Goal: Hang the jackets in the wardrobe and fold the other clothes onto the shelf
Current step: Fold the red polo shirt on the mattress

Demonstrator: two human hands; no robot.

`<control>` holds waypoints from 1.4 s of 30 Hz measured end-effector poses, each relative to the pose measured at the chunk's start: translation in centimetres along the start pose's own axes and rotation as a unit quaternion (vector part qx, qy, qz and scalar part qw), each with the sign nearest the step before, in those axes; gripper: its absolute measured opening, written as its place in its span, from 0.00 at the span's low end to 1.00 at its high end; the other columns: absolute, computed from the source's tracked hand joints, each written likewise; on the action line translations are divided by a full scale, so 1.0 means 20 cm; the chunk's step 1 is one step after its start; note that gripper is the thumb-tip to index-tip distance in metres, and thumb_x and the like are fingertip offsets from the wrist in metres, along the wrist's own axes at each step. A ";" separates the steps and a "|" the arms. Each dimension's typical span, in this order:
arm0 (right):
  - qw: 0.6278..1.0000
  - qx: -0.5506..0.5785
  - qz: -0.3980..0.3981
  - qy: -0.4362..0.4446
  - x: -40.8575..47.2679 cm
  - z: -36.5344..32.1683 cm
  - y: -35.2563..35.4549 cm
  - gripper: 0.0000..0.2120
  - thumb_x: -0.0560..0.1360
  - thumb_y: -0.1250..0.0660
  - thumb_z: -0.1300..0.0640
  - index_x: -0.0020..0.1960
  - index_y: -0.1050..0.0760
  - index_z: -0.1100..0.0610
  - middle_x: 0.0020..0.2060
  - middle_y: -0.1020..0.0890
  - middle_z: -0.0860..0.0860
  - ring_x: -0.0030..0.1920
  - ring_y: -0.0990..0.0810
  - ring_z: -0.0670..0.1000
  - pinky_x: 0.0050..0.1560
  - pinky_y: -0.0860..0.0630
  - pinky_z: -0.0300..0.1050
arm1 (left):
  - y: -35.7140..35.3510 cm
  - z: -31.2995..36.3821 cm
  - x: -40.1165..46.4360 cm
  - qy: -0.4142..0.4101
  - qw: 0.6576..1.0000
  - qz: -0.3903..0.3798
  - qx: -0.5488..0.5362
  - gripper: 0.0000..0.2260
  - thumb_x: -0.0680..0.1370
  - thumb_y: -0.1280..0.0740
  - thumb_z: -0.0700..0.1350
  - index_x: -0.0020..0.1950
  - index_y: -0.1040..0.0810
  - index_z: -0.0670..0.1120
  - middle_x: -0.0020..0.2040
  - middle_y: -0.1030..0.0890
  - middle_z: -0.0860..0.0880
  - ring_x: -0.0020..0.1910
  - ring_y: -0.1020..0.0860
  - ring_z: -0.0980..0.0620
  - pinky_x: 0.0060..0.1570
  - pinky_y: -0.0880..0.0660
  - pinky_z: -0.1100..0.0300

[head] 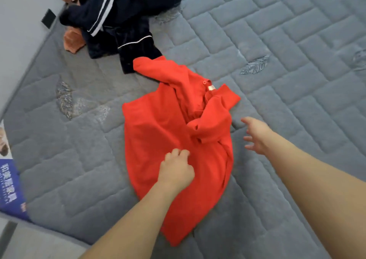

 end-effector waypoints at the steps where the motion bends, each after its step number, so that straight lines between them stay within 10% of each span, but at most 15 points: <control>1: 1.000 -0.011 -0.010 0.005 0.01 -0.01 -0.06 0.26 0.77 0.35 0.47 0.72 0.34 0.54 0.66 0.29 0.52 0.61 0.27 0.55 0.61 0.31 0.57 | 0.07 -0.09 0.03 0.034 0.998 0.055 0.021 0.23 0.76 0.37 0.46 0.71 0.31 0.50 0.67 0.30 0.46 0.65 0.31 0.42 0.63 0.30 0.48; 4: 0.999 -0.002 -0.033 0.037 0.06 -0.06 -0.25 0.34 0.73 0.31 0.41 0.72 0.36 0.56 0.61 0.25 0.52 0.51 0.23 0.52 0.44 0.27 0.48 | 0.22 -0.39 0.15 0.146 0.970 0.192 -0.042 0.29 0.73 0.33 0.46 0.74 0.34 0.47 0.71 0.35 0.43 0.67 0.35 0.39 0.66 0.34 0.45; 9: 0.989 -0.101 0.061 0.083 0.20 -0.13 -0.47 0.50 0.65 0.28 0.33 0.74 0.43 0.60 0.69 0.30 0.58 0.69 0.31 0.61 0.68 0.32 0.58 | 0.34 -0.71 0.45 0.275 0.910 0.237 -0.202 0.36 0.75 0.31 0.50 0.79 0.44 0.47 0.78 0.45 0.40 0.75 0.44 0.36 0.74 0.44 0.45; 13: 0.957 -0.240 0.150 0.060 0.21 -0.13 -0.55 0.50 0.64 0.25 0.36 0.74 0.44 0.59 0.70 0.34 0.61 0.70 0.34 0.64 0.68 0.35 0.59 | 0.42 -0.59 0.59 0.135 0.968 0.213 -0.022 0.21 0.76 0.34 0.50 0.66 0.26 0.43 0.72 0.32 0.42 0.71 0.36 0.39 0.72 0.40 0.47; 17: 0.934 -0.292 0.174 0.113 0.23 -0.13 -0.49 0.28 0.70 0.32 0.55 0.68 0.34 0.60 0.66 0.29 0.62 0.64 0.28 0.66 0.65 0.29 0.56 | 0.39 -0.39 0.48 -0.030 0.992 0.124 0.019 0.10 0.76 0.36 0.50 0.51 0.28 0.44 0.51 0.20 0.39 0.53 0.23 0.36 0.49 0.27 0.47; 24: 0.980 -0.171 0.029 0.099 0.21 -0.02 -0.08 0.07 0.73 0.39 0.70 0.43 0.23 0.62 0.35 0.22 0.59 0.34 0.23 0.57 0.31 0.24 0.45 | 0.53 -1.09 -0.09 0.410 0.893 0.127 0.137 0.18 0.77 0.42 0.43 0.67 0.34 0.43 0.67 0.29 0.37 0.68 0.31 0.35 0.64 0.34 0.37; 28: 0.967 -0.247 0.001 0.058 0.23 0.11 0.22 0.08 0.71 0.39 0.73 0.39 0.25 0.64 0.33 0.24 0.60 0.32 0.25 0.57 0.34 0.26 0.48 | 0.30 -0.56 -0.04 0.190 0.949 0.138 0.213 0.19 0.75 0.36 0.50 0.65 0.31 0.46 0.63 0.29 0.41 0.64 0.31 0.39 0.63 0.31 0.40; 30: 0.969 -0.243 -0.024 0.033 0.23 0.20 0.32 0.06 0.74 0.37 0.69 0.40 0.26 0.62 0.33 0.24 0.59 0.30 0.25 0.56 0.33 0.27 0.45 | -0.02 -0.18 0.02 0.105 0.990 -0.004 0.092 0.20 0.75 0.37 0.59 0.58 0.29 0.47 0.61 0.24 0.43 0.61 0.25 0.41 0.57 0.26 0.49; 33: 0.986 -0.129 -0.102 -0.012 0.22 0.32 0.33 0.07 0.76 0.31 0.58 0.51 0.24 0.60 0.37 0.19 0.55 0.31 0.18 0.51 0.28 0.24 0.40 | -0.50 0.22 -0.07 0.084 0.965 -0.199 0.149 0.29 0.71 0.36 0.67 0.61 0.29 0.47 0.63 0.23 0.45 0.61 0.24 0.42 0.55 0.25 0.50; 36: 0.973 -0.207 -0.062 0.084 0.28 0.32 0.31 0.21 0.69 0.24 0.57 0.55 0.30 0.60 0.42 0.21 0.54 0.42 0.19 0.52 0.39 0.24 0.43 | -0.65 0.30 -0.11 0.114 0.937 -0.162 0.289 0.29 0.77 0.35 0.55 0.73 0.40 0.45 0.66 0.30 0.43 0.62 0.26 0.39 0.50 0.23 0.42; 39: 0.952 -0.260 -0.011 0.159 0.27 0.35 0.29 0.02 0.69 0.34 0.61 0.40 0.26 0.56 0.38 0.22 0.56 0.42 0.22 0.56 0.40 0.29 0.45 | -0.66 0.27 -0.11 0.136 0.949 -0.135 0.252 0.21 0.81 0.44 0.40 0.74 0.41 0.44 0.65 0.28 0.41 0.61 0.23 0.39 0.52 0.22 0.46; 42: 0.973 -0.161 0.020 0.164 0.29 0.36 0.41 0.06 0.64 0.39 0.63 0.35 0.23 0.61 0.31 0.24 0.58 0.38 0.25 0.55 0.35 0.31 0.47 | -0.67 0.32 -0.16 0.104 0.957 -0.194 0.191 0.17 0.78 0.42 0.39 0.67 0.29 0.43 0.62 0.22 0.41 0.60 0.21 0.40 0.54 0.25 0.51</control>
Point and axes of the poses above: each hand's wrist, its own x-axis towards the middle knuckle, its own y-axis out of the back of the hand, z = x × y, the point moved 7 cm from there along x, towards the middle knuckle
